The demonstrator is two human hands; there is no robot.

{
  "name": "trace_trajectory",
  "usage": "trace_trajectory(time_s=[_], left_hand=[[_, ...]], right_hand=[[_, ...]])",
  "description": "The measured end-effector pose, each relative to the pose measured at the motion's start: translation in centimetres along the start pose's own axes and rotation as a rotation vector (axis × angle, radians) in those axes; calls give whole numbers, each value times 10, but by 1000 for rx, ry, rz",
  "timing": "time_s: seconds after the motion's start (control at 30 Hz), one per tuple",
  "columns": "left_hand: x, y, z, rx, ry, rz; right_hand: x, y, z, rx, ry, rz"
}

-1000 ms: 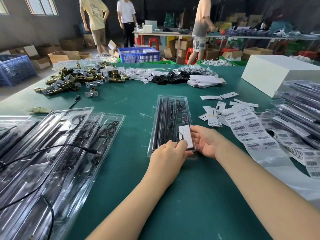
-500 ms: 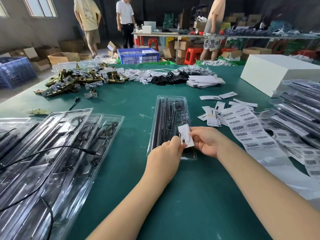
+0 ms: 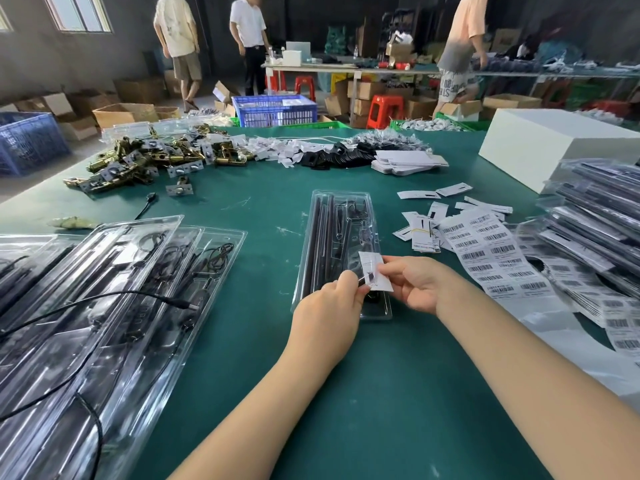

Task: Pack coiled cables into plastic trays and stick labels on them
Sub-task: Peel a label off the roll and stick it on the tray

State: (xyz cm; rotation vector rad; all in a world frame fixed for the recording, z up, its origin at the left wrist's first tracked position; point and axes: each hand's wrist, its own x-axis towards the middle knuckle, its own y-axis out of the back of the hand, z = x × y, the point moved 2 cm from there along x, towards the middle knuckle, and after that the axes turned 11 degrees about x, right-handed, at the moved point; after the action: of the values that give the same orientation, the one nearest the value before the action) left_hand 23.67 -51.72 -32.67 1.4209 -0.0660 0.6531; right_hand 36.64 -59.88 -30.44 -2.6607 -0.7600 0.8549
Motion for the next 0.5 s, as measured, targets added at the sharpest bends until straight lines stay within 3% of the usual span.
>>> trace_trajectory(time_s=[0.27,0.5], left_hand=[[-3,8,4,-38,-61,142],[-3,13,8,78,-68,184]], right_hand=[[2,-6,2,-82,10,-29],[9,-8,6,72,-10,9]])
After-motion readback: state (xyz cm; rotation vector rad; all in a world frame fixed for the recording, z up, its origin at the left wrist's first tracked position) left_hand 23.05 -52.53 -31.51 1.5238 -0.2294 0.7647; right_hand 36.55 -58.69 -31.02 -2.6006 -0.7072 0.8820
